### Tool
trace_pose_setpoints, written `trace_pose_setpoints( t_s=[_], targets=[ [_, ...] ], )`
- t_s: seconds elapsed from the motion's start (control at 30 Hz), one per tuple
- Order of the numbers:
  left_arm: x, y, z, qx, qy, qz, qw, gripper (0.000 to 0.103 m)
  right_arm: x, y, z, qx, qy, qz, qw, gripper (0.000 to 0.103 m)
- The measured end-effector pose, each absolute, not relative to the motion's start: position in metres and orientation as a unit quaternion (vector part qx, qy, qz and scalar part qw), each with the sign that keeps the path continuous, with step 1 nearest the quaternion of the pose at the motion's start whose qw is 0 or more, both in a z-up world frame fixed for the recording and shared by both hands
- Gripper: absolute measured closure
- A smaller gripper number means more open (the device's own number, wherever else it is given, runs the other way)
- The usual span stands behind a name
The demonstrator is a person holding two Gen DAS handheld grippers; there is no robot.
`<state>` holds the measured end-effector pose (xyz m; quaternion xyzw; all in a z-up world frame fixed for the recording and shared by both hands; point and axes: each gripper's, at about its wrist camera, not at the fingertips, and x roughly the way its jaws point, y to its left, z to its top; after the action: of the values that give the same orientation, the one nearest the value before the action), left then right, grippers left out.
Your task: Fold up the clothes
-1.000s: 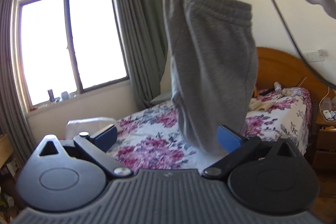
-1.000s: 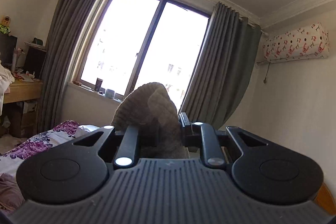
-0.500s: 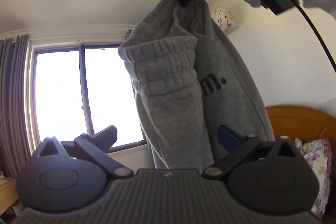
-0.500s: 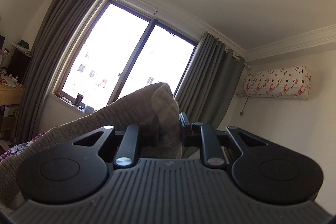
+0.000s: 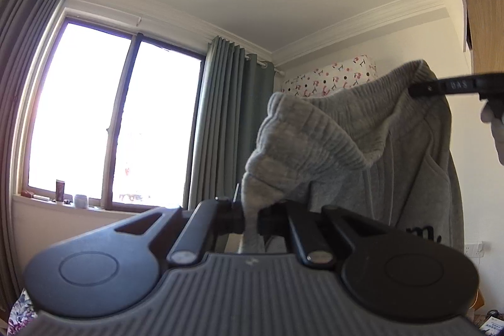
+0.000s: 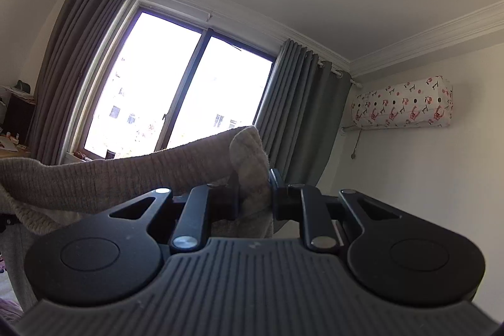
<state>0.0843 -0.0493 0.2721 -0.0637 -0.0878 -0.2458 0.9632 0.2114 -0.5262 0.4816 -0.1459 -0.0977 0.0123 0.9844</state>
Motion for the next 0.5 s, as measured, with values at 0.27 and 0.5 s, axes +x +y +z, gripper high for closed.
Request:
trace_pose_setpoints(
  t_s=[0.27, 0.5],
  targets=[
    [0.043, -0.039, 0.32, -0.019, -0.157, -0.265, 0.951, 0.097, 0.143, -0.562, 0.5, -0.093, -0.156, 0.092, 0.979, 0.085],
    [0.059, -0.062, 0.321, 0.016, -0.172, -0.27, 0.947, 0.097, 0.148, -0.583, 0.523, -0.064, -0.175, 0.106, 0.977, 0.085]
  ],
)
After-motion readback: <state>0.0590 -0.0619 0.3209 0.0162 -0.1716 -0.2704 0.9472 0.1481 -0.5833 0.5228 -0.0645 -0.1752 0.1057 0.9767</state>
